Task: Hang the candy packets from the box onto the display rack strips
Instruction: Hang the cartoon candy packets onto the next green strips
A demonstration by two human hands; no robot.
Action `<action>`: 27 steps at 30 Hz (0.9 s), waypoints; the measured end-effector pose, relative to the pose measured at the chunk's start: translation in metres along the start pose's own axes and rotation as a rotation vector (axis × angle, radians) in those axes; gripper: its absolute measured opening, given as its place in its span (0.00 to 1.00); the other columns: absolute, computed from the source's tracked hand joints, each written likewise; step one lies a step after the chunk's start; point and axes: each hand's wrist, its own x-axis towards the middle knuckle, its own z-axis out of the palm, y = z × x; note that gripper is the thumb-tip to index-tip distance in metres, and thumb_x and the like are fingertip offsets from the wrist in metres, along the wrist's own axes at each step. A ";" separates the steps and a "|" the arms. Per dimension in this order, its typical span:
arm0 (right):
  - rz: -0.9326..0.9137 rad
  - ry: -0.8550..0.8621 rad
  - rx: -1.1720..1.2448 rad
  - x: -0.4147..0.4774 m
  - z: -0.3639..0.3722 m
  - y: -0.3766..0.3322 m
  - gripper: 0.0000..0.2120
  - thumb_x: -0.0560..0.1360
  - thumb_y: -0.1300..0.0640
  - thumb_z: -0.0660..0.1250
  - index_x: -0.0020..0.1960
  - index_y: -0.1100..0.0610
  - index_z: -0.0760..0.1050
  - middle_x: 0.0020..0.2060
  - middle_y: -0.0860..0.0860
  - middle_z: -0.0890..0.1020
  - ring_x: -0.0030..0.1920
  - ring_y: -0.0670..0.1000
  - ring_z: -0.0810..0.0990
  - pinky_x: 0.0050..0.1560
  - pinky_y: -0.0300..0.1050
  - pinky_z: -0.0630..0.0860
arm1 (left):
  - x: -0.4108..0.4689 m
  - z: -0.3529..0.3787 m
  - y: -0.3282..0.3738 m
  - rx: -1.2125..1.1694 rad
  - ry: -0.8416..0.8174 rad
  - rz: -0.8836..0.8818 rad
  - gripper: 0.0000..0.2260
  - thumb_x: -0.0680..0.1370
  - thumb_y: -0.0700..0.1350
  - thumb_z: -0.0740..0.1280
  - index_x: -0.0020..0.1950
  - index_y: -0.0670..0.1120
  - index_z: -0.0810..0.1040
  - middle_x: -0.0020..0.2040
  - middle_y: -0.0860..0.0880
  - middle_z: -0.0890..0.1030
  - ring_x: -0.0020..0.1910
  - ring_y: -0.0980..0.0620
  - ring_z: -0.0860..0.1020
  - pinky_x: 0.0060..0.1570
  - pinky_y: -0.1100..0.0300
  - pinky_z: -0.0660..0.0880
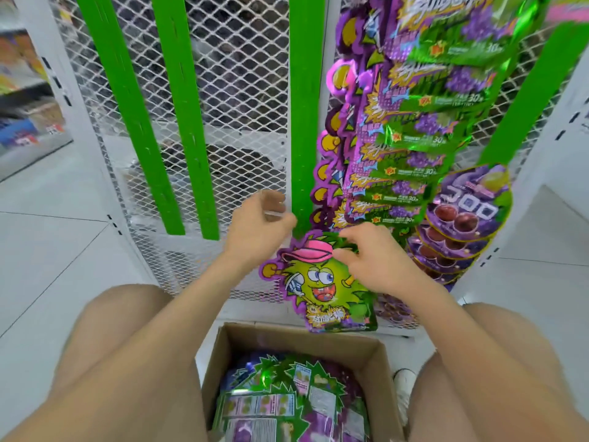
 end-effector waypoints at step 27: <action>-0.114 -0.183 0.086 0.000 0.043 -0.025 0.12 0.84 0.56 0.65 0.42 0.57 0.75 0.34 0.50 0.76 0.35 0.49 0.74 0.35 0.46 0.62 | -0.001 -0.016 -0.039 -0.081 -0.331 -0.136 0.23 0.79 0.56 0.75 0.48 0.34 0.81 0.42 0.34 0.84 0.39 0.47 0.87 0.46 0.49 0.85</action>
